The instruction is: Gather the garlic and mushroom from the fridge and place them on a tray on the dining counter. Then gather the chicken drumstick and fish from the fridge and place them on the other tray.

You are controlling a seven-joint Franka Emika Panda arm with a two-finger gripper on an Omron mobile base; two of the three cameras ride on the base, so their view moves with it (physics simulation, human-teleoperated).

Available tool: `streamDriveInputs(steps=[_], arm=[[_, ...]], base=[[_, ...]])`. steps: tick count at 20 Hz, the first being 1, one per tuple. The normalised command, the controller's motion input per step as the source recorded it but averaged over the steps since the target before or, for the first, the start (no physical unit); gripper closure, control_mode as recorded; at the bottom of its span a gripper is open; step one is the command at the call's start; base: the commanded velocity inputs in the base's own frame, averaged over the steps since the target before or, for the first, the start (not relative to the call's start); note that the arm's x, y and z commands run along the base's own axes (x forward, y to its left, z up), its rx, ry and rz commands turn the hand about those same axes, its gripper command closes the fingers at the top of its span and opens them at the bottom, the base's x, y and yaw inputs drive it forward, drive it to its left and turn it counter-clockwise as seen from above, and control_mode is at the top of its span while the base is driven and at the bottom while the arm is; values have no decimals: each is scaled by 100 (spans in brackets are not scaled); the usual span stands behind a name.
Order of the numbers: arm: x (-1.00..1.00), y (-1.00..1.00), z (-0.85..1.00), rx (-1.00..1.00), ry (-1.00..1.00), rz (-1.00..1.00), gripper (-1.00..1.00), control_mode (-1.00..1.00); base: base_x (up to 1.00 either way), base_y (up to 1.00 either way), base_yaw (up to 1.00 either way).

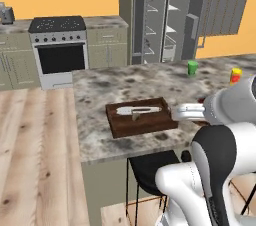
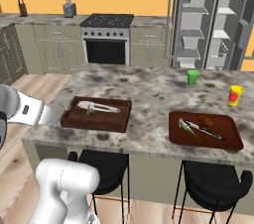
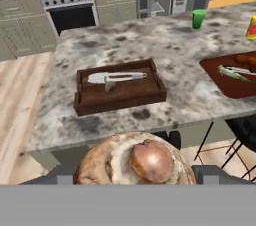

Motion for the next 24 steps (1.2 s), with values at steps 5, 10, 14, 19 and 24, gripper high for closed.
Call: streamDriveInputs(steps=[5,10,14,19,24], arm=[[100,-1,-15,0,12,-10,100,-100],[93,-18,-43,7,14,0,100,-100],[85,-16,-74,3,22,0,100,-100],[86,-1,-56,0,17,0,100,-100],[78,0,-22,0,2,0,100,-100]], base=[[0,0,0],[0,0,0],[0,0,0],[0,0,0],[0,0,0]])
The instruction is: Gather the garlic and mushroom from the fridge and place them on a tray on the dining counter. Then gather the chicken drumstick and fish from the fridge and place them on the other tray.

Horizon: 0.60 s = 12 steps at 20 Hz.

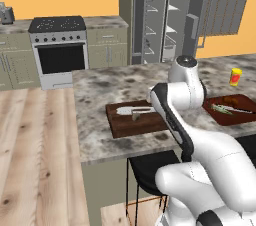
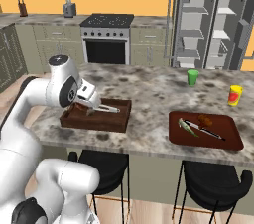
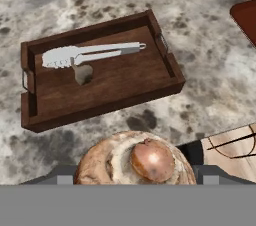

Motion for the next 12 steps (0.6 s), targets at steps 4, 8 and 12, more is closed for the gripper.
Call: streamDriveInputs(steps=[4,8,12], arm=[[76,0,-21,0,0,0,100,-100],[64,0,-39,0,0,0,100,-100],[24,-1,-60,0,0,0,100,-100]], base=[[0,0,0],[0,0,0],[0,0,0]])
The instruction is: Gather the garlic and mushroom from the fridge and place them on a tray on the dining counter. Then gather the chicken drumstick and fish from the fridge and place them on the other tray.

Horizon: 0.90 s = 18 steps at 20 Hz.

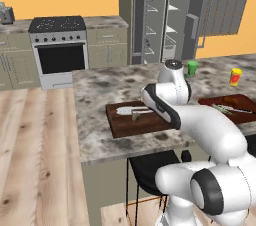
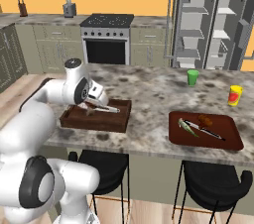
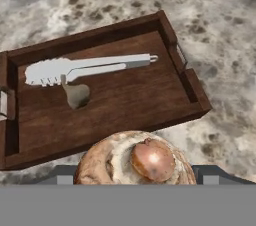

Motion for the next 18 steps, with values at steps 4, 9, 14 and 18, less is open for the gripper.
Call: streamDriveInputs(steps=[4,9,14,18], arm=[[13,0,-47,0,0,0,100,-100],[42,-15,-29,0,0,0,100,-100],[41,-8,-29,0,0,0,100,-100],[44,-2,-30,0,0,0,100,-100]], base=[[0,0,0],[0,0,0],[0,0,0],[0,0,0]])
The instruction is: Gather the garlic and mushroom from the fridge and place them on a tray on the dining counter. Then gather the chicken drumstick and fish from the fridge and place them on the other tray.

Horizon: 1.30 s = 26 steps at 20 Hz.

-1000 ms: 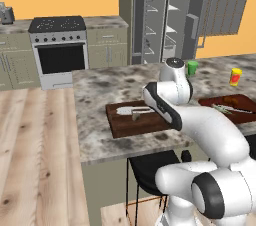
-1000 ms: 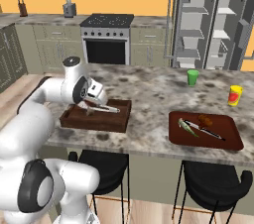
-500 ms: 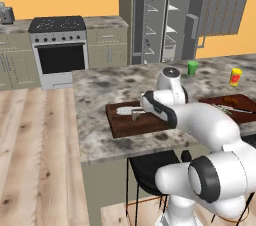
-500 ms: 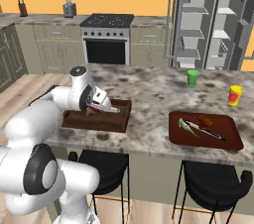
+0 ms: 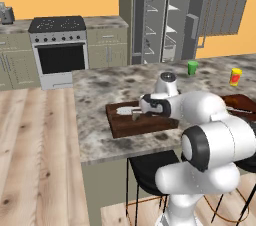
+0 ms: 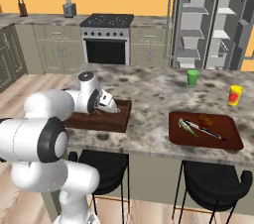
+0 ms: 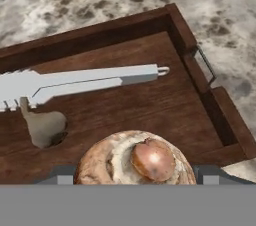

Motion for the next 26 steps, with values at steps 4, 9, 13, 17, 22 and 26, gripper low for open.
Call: streamDriveInputs(steps=[4,9,13,17,22,26], arm=[[41,-1,-34,0,0,0,100,-100],[41,0,-31,0,0,0,100,-100],[35,0,-25,0,0,0,100,-100],[22,0,-30,0,0,0,100,-100],[18,0,-27,0,0,0,-100,-100],[11,0,-14,0,0,0,-100,-100]], base=[[0,0,0],[0,0,0],[0,0,0],[0,0,0],[0,0,0],[0,0,0]])
